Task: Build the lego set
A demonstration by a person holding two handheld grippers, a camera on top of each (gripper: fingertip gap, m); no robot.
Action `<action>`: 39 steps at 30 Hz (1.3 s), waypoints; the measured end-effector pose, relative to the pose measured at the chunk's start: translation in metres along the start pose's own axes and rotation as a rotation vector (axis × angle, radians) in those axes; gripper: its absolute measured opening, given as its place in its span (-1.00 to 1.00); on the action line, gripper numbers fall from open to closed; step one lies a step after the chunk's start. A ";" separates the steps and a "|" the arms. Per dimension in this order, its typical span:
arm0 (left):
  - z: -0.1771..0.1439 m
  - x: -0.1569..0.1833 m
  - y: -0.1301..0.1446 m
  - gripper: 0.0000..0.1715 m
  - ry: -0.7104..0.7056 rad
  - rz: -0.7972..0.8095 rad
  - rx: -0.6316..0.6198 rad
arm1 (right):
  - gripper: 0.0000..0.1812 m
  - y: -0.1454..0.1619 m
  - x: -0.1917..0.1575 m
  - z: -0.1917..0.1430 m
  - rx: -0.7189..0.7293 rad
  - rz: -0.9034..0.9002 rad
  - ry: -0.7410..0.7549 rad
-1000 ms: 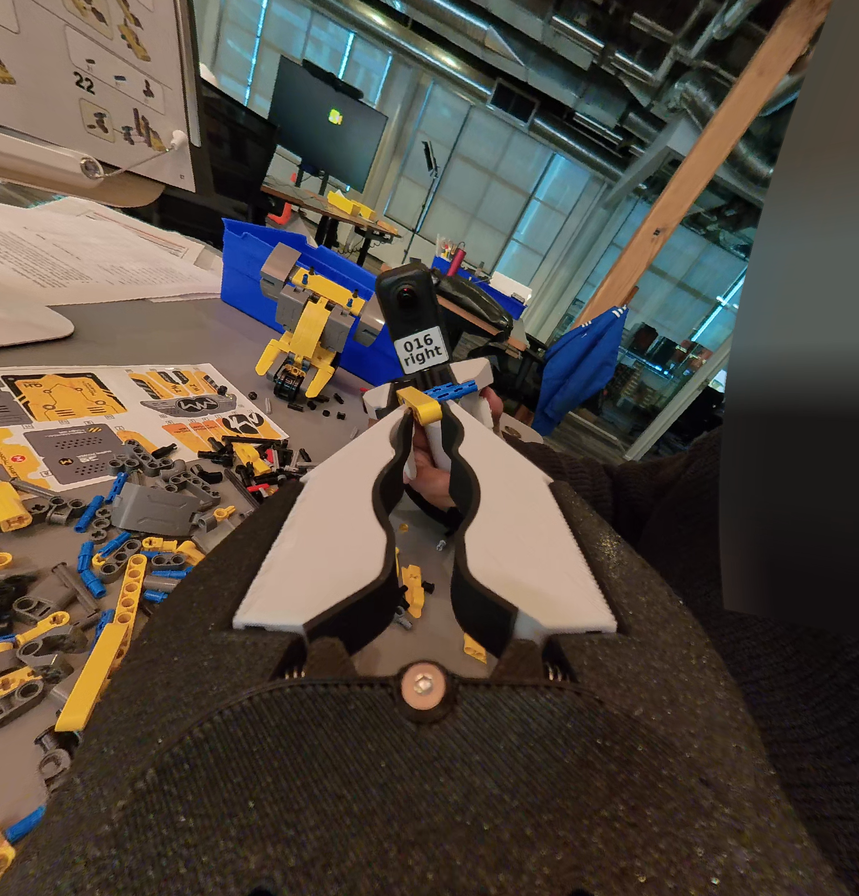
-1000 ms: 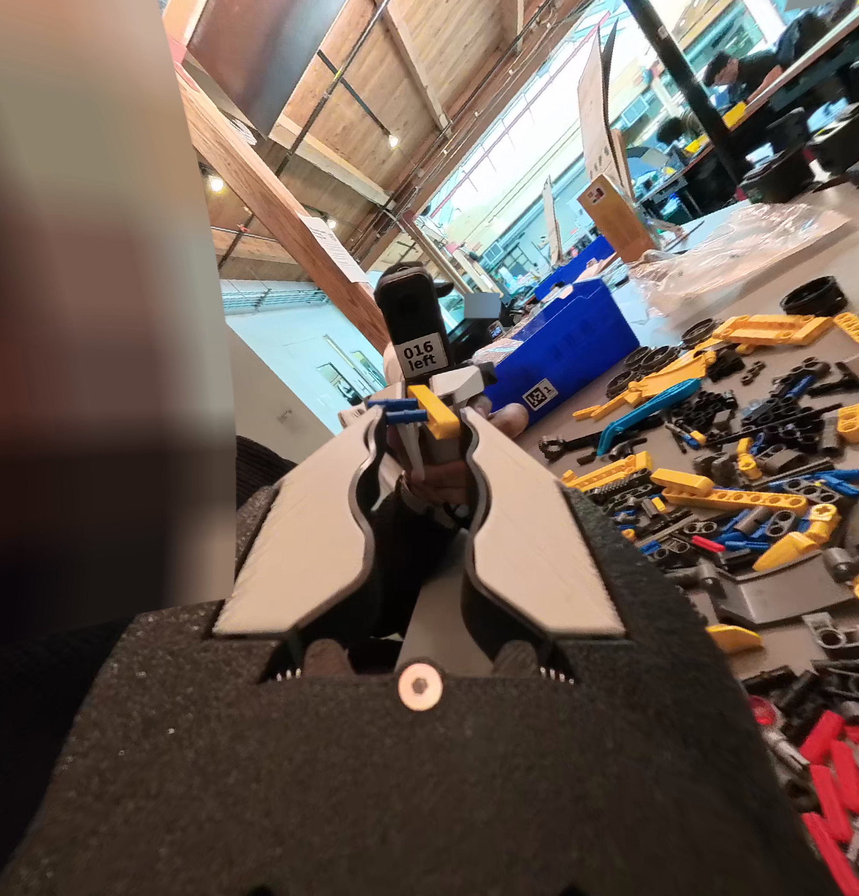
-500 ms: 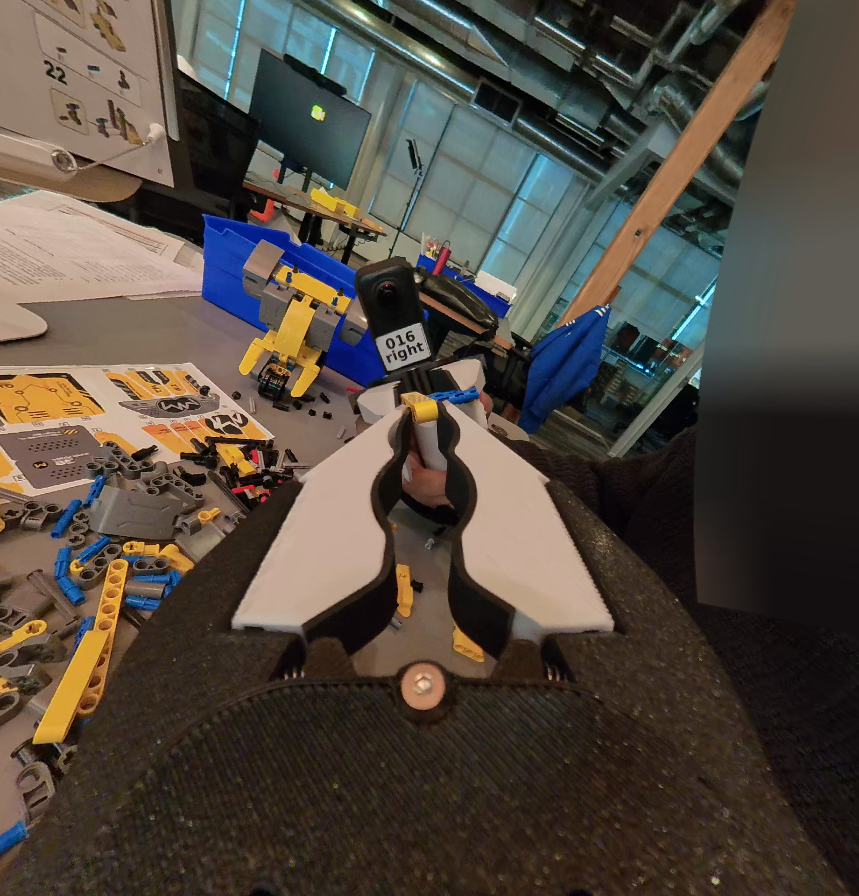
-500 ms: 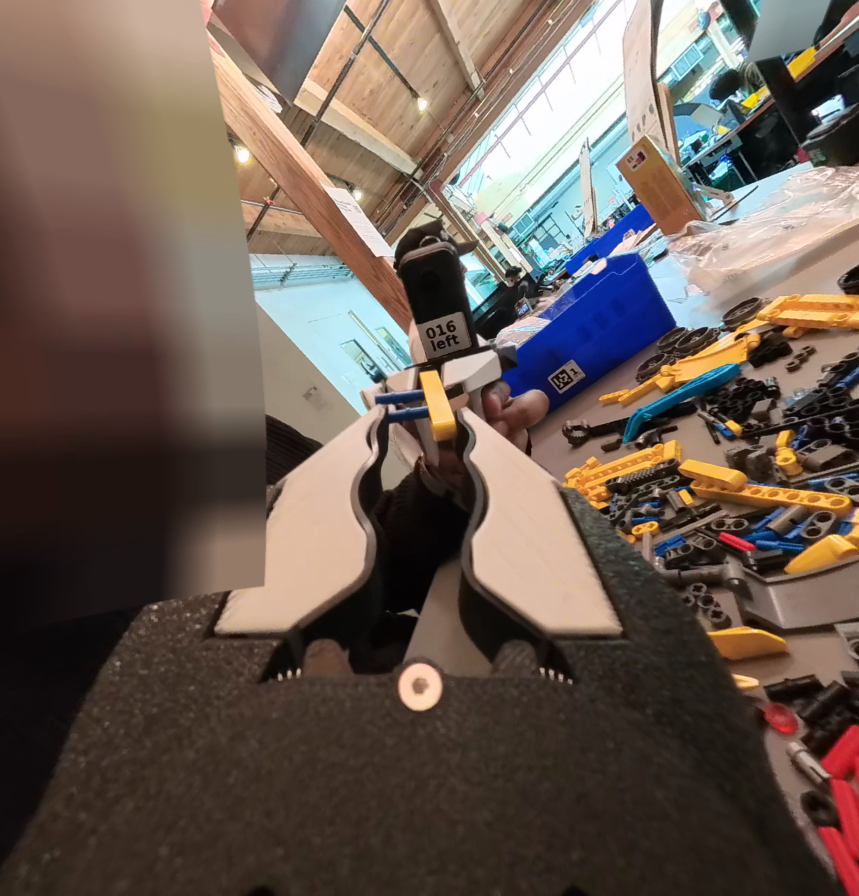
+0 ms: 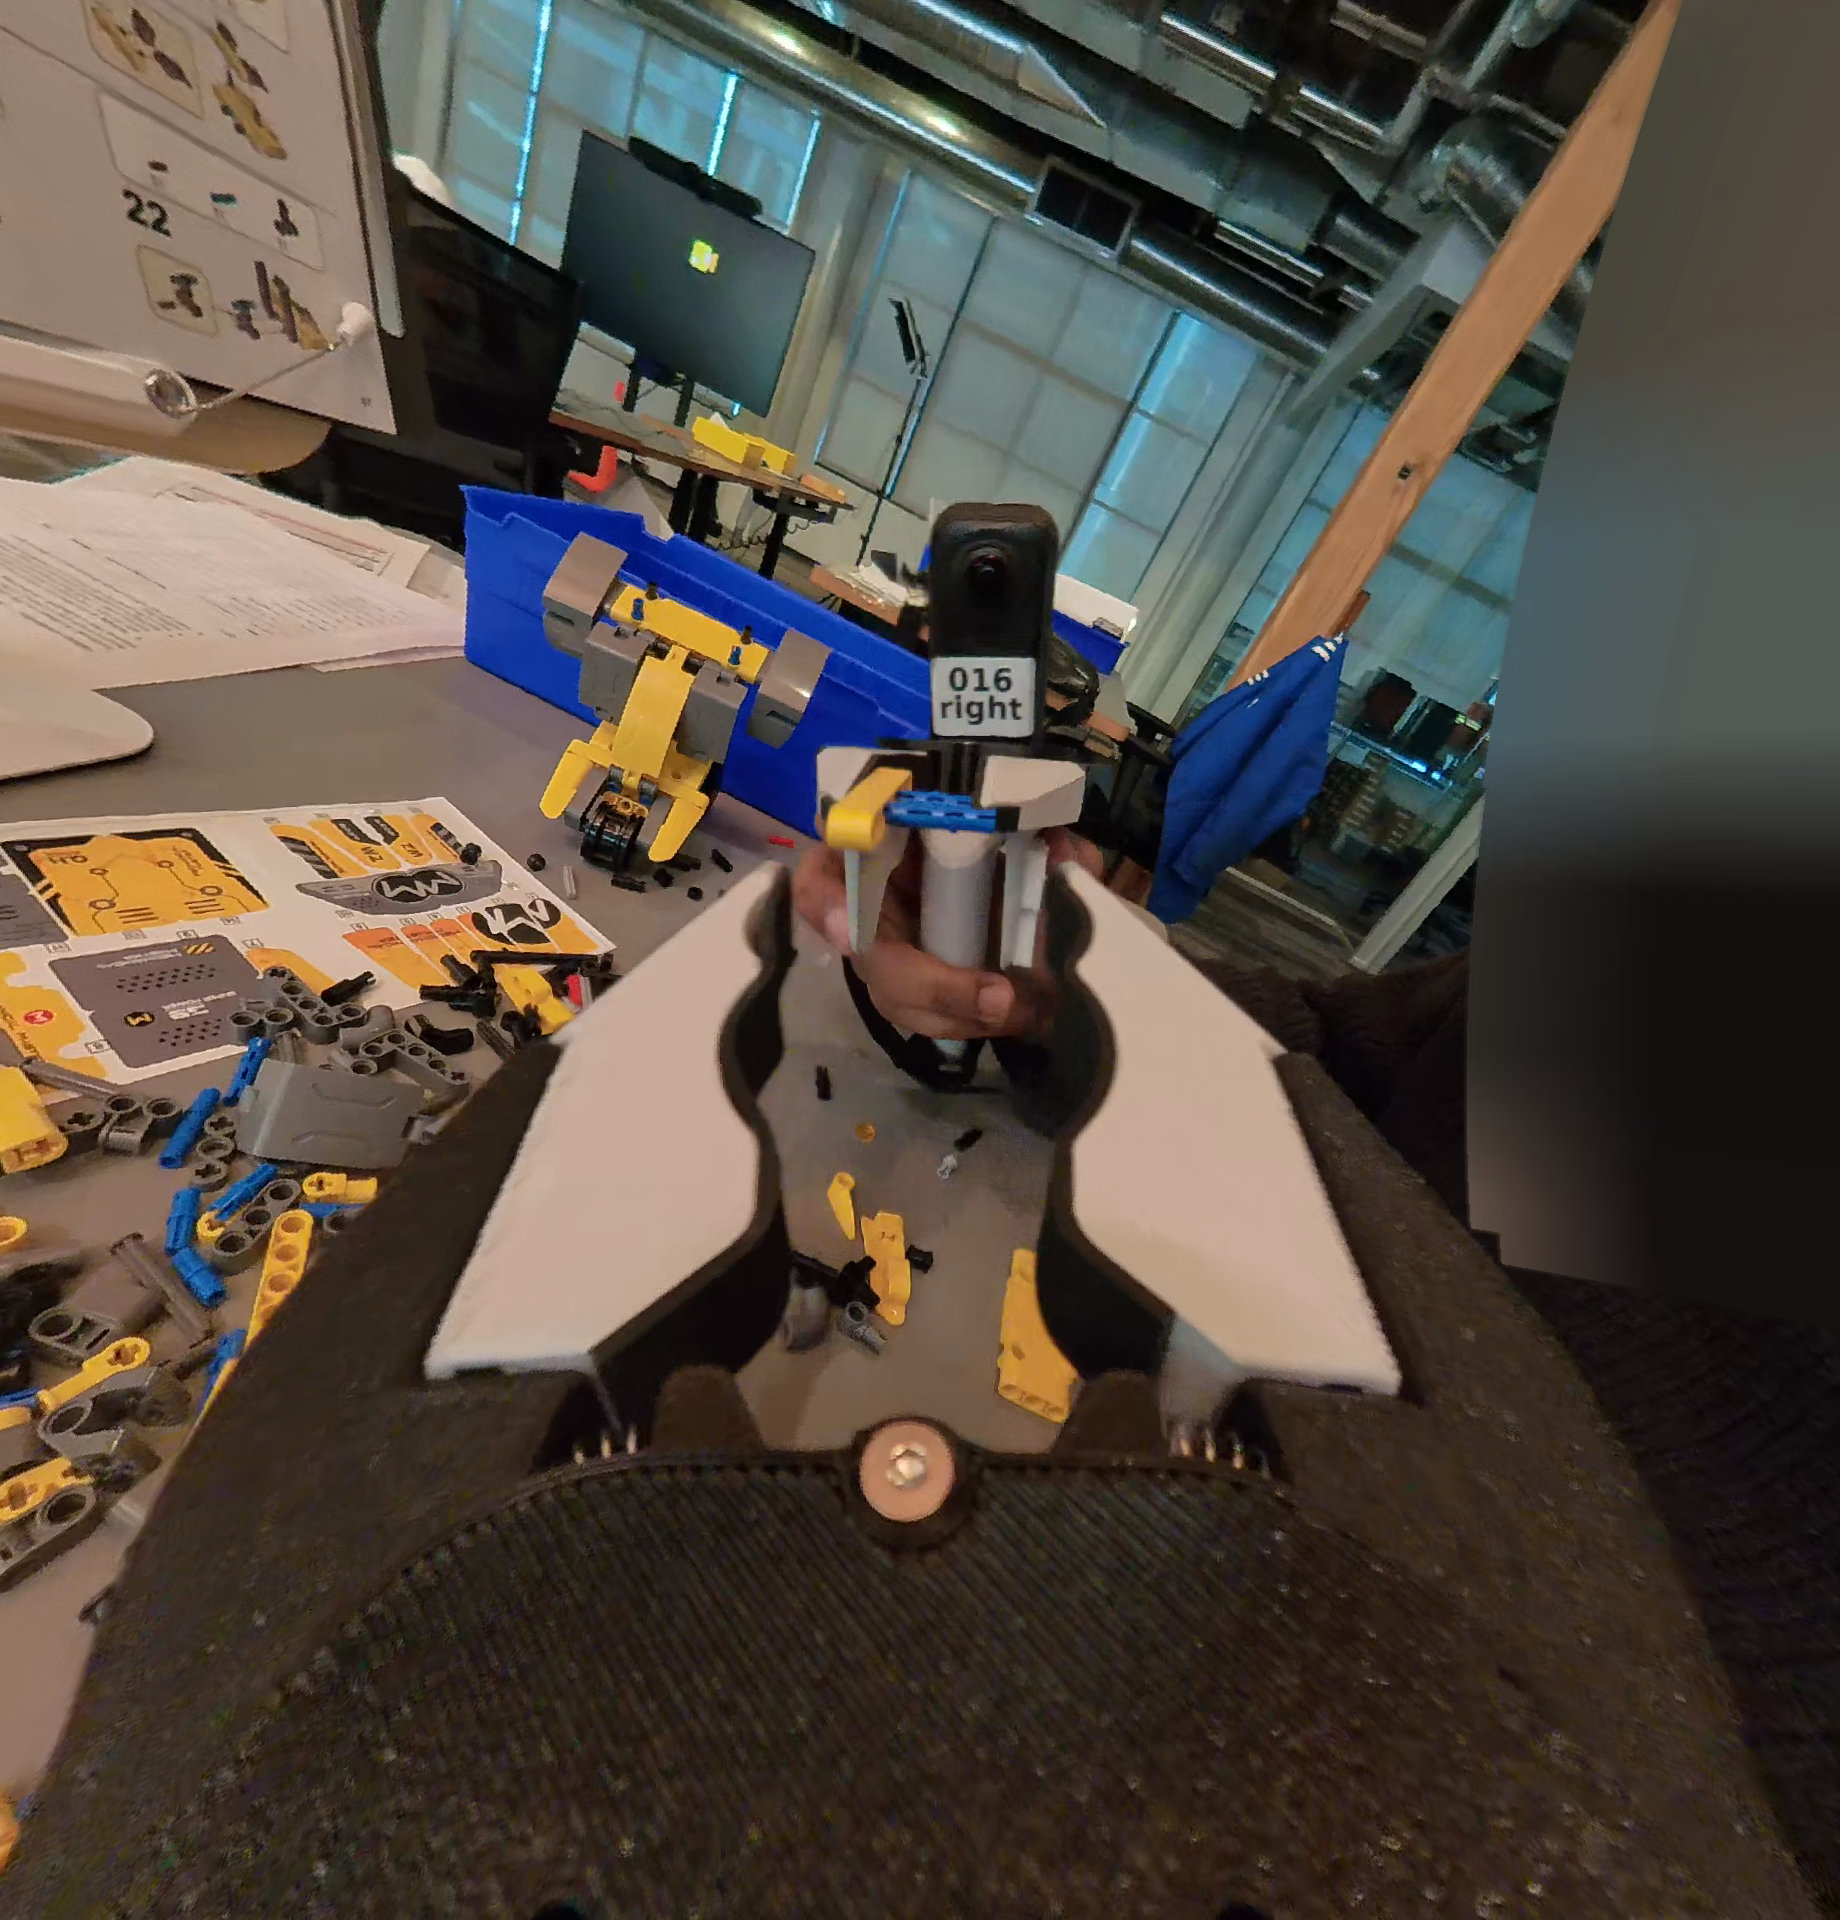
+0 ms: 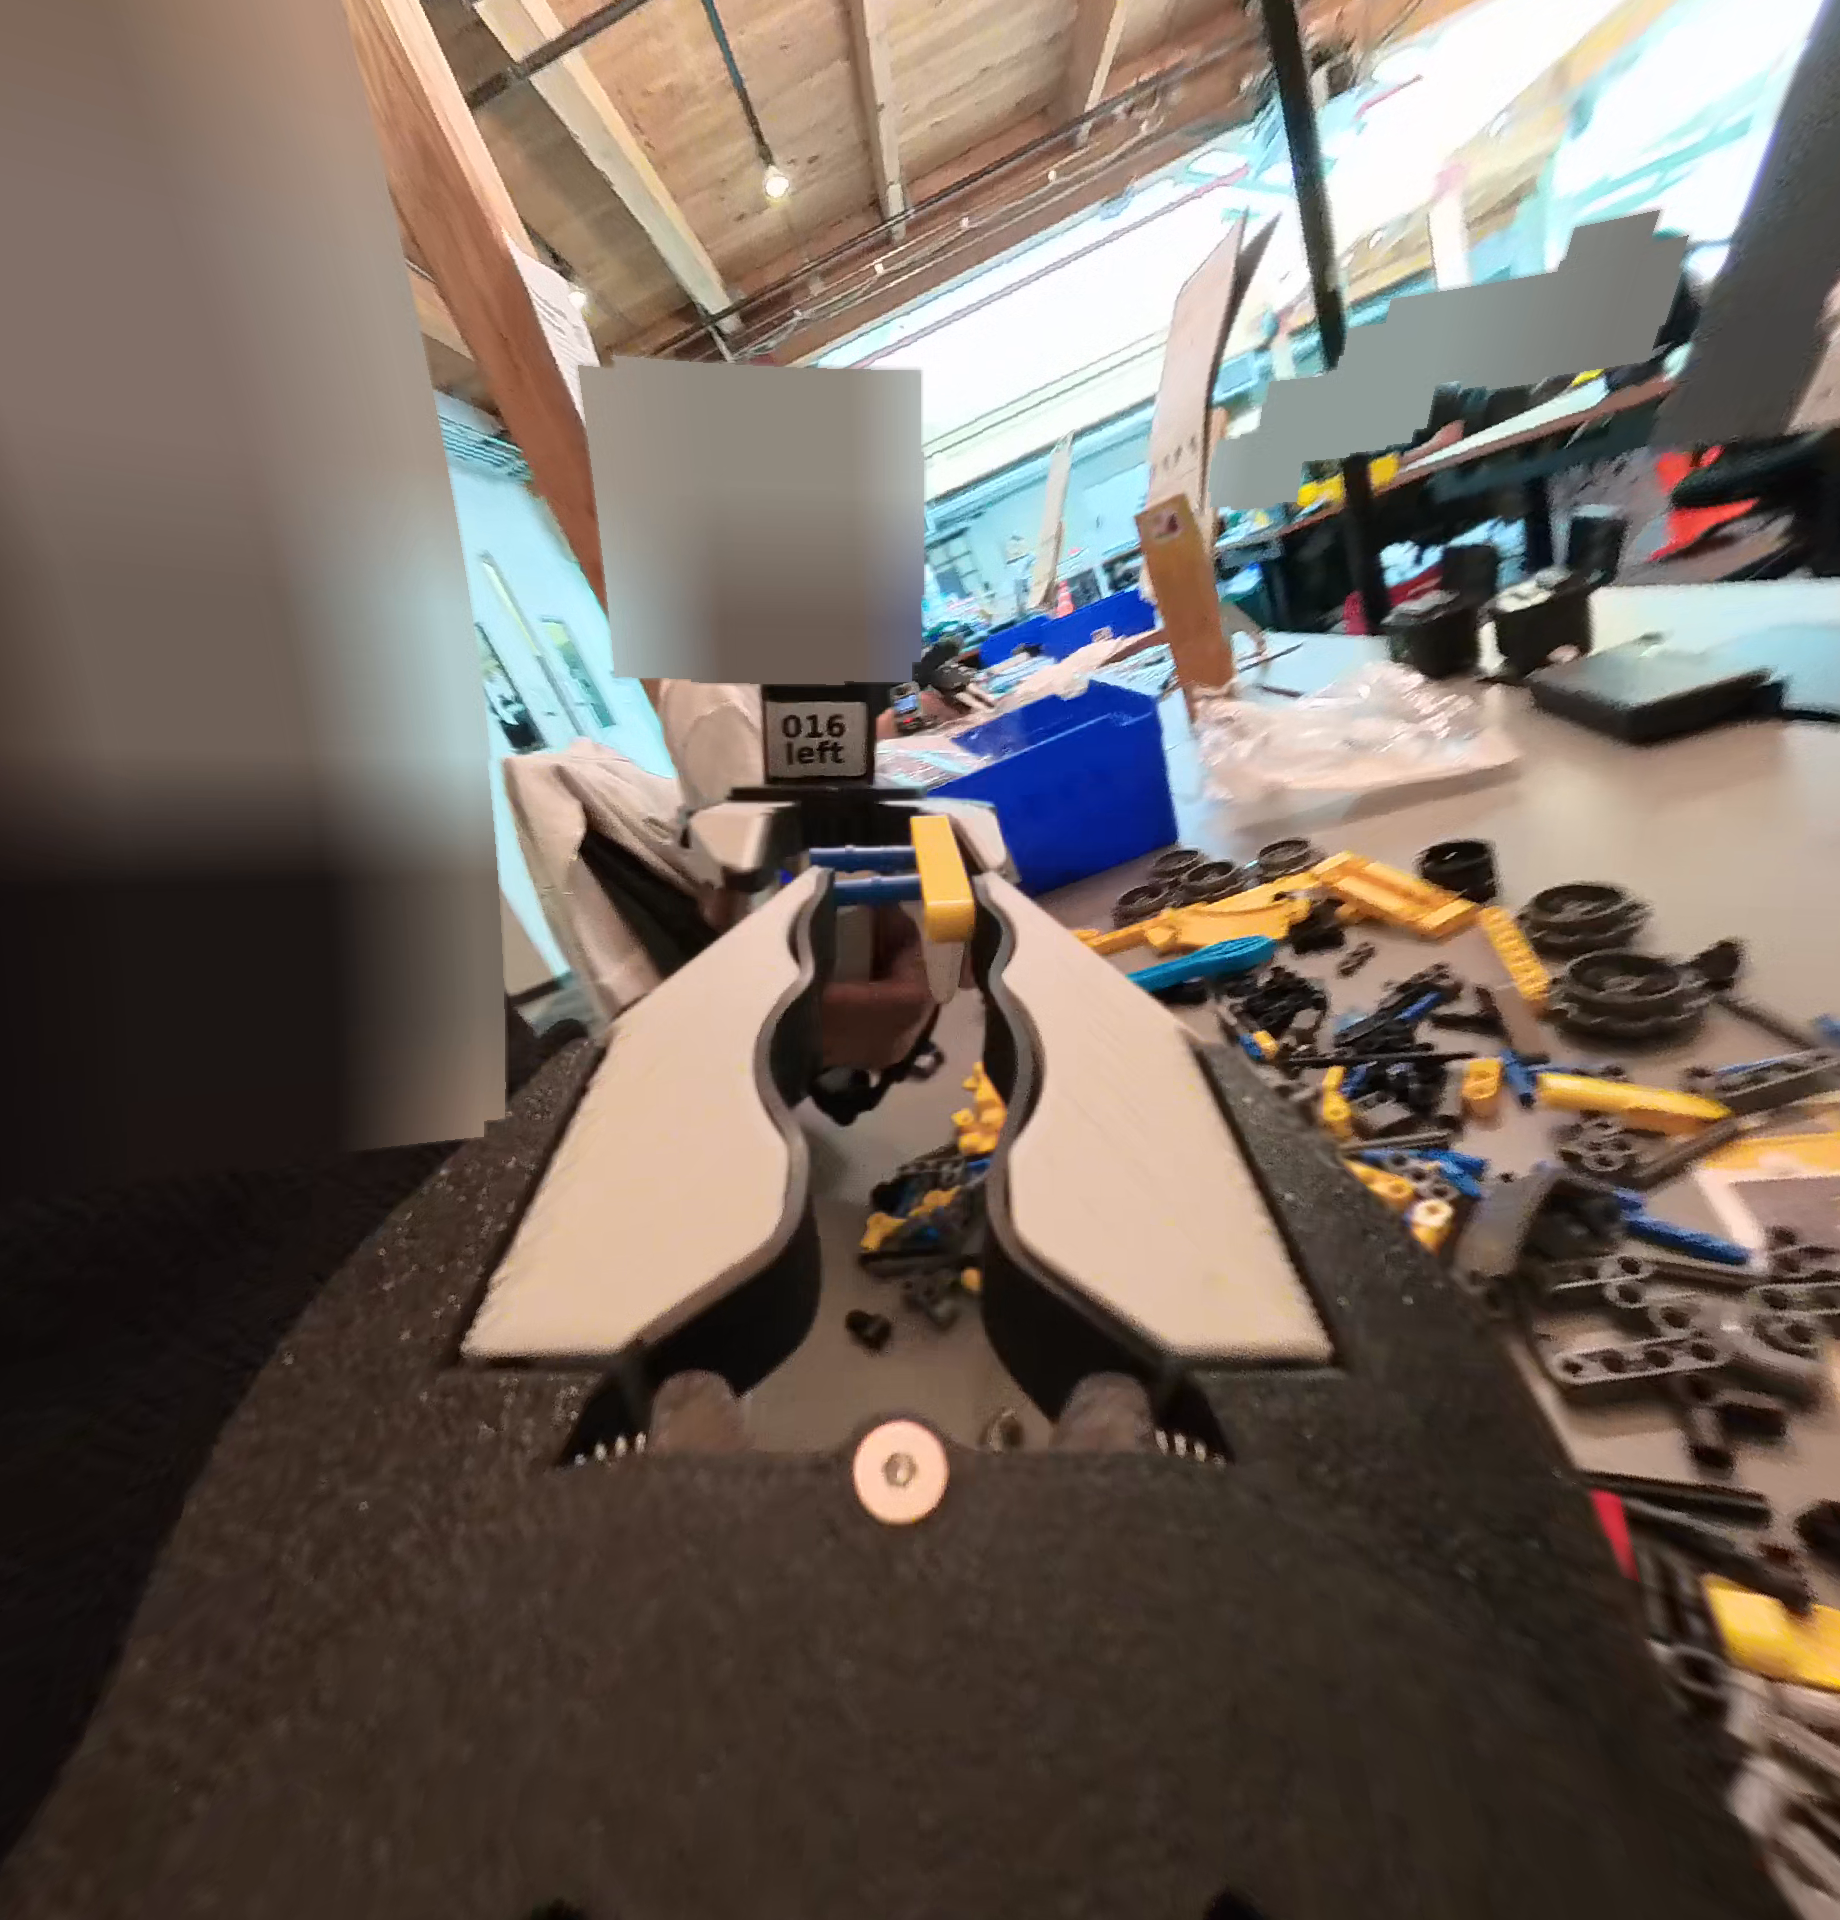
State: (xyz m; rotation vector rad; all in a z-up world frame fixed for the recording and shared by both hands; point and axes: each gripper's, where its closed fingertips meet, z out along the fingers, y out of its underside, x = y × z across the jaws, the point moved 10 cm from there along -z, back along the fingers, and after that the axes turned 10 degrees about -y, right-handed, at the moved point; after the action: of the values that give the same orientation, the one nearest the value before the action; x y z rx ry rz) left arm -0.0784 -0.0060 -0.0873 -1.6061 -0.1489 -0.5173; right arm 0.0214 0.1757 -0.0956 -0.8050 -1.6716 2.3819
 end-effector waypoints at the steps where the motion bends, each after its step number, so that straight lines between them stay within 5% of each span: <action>1: 0.000 0.001 0.000 -0.36 -0.004 0.017 -0.002 | -0.72 -0.002 -0.002 -0.001 -0.001 -0.036 0.017; 5: 0.003 0.009 0.002 -0.22 -0.081 0.180 0.001 | -0.72 0.000 -0.008 0.002 -0.108 -0.138 0.051; 9: 0.004 0.018 0.007 -0.49 -0.109 0.345 0.005 | -0.72 0.003 -0.017 0.008 -0.153 -0.209 0.026; 24: 0.002 0.020 0.005 -0.68 -0.029 0.328 -0.007 | -0.66 0.003 -0.029 0.003 -0.142 -0.468 0.146; 39: 0.006 0.023 0.010 -0.66 -0.019 0.348 -0.049 | -0.67 0.007 -0.032 0.006 -0.202 -0.471 0.133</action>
State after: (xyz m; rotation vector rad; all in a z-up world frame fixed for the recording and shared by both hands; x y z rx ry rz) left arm -0.0526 -0.0064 -0.0866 -1.6409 0.1292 -0.2370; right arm 0.0474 0.1557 -0.0895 -0.5061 -1.8223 1.8306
